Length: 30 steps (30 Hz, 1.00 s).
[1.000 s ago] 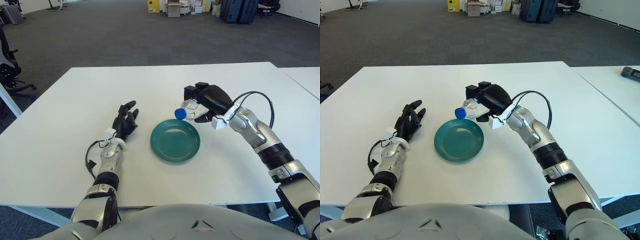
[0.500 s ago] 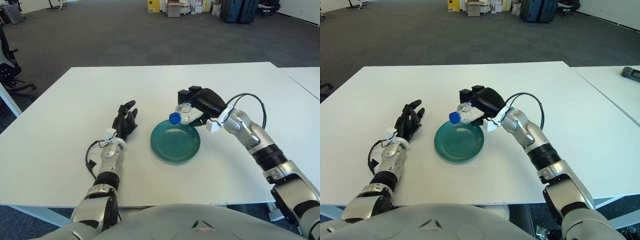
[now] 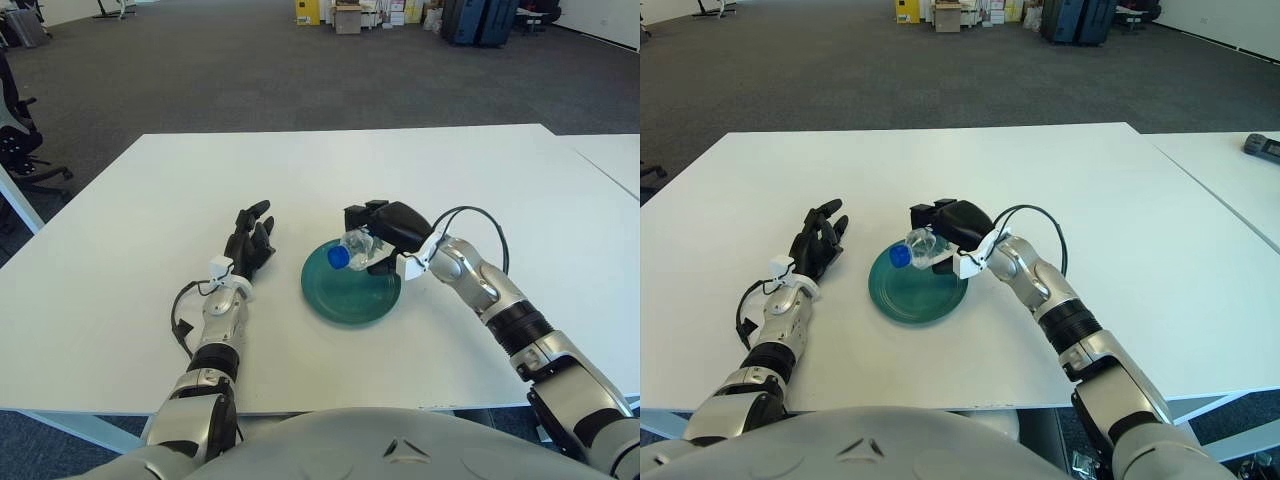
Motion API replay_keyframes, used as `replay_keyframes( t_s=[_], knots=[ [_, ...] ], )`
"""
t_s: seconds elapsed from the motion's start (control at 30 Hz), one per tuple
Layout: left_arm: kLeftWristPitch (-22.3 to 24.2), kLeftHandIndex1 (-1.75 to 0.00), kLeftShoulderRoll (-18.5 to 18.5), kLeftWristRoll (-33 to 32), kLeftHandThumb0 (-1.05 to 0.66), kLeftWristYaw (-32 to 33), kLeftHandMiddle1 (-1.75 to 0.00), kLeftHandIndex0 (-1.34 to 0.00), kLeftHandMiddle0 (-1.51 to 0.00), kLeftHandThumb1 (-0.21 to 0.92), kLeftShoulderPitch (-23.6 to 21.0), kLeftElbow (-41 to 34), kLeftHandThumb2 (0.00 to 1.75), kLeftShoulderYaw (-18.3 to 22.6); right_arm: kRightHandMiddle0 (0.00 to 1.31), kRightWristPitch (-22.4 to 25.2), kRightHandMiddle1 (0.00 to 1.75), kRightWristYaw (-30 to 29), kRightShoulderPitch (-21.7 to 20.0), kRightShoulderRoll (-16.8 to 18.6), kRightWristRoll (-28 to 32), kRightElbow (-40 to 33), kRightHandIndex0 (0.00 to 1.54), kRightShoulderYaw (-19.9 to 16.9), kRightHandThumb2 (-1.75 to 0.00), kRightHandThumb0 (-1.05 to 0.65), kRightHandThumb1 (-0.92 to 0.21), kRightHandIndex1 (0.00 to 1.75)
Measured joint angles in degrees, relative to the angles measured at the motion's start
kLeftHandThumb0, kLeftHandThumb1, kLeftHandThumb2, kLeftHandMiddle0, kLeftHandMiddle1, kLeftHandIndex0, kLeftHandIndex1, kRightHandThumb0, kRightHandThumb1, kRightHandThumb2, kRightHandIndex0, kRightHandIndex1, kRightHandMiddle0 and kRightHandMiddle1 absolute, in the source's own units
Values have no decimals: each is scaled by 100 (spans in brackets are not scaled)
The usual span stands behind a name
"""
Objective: Put the bottle into the plate.
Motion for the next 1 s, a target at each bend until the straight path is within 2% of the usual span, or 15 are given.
replay_keyframes(
  t_s=[0.4,0.63,0.67,0.7,0.73,0.8,0.87,0.9,0.97,1.0],
  knots=[
    [94,-77,-64,-63,-86,-2,-2,0,-40,92,71,-168,98,2,95,245,175,130,13,250,-8,0,72,166,-148,52,-18,175],
    [140,-77,-104,-81,-86,-1,-1,0,-39,92,88,-220,98,9,83,194,175,209,42,341,45,70,68,191,-142,50,-23,175],
    [142,-77,-107,-81,-86,-1,-1,0,-39,92,89,-223,98,11,71,162,171,208,44,344,50,89,69,194,-142,32,-22,175],
    [146,-77,-109,-83,-86,-1,-1,0,-39,92,90,-225,98,13,67,111,170,207,44,345,55,120,69,194,-142,25,-22,175],
    [149,-77,-110,-87,-86,-1,-1,0,-39,92,90,-228,97,16,57,49,168,204,43,342,57,151,66,196,-137,16,-26,175],
    [159,-78,-116,-112,-86,-1,-1,0,-40,92,90,-234,97,24,40,-156,170,175,40,325,58,245,53,205,-118,8,-42,175],
    [171,-80,-124,-144,-86,-2,-1,0,-40,92,91,-243,97,36,35,-435,168,138,26,287,50,366,35,250,-81,-19,-67,162],
    [178,-80,-127,-151,-86,-2,-1,0,-40,92,91,-246,97,39,34,-548,167,129,23,266,44,415,32,275,-75,-22,-71,161],
    [181,-83,-130,-157,-86,-1,-2,0,-41,92,93,-249,97,44,15,-717,150,102,19,240,12,505,17,314,-54,-66,-83,139],
    [181,-83,-132,-160,-86,-2,-2,0,-41,92,94,-250,97,45,12,-793,146,78,8,230,-9,556,14,334,-52,-73,-85,134]
  ],
)
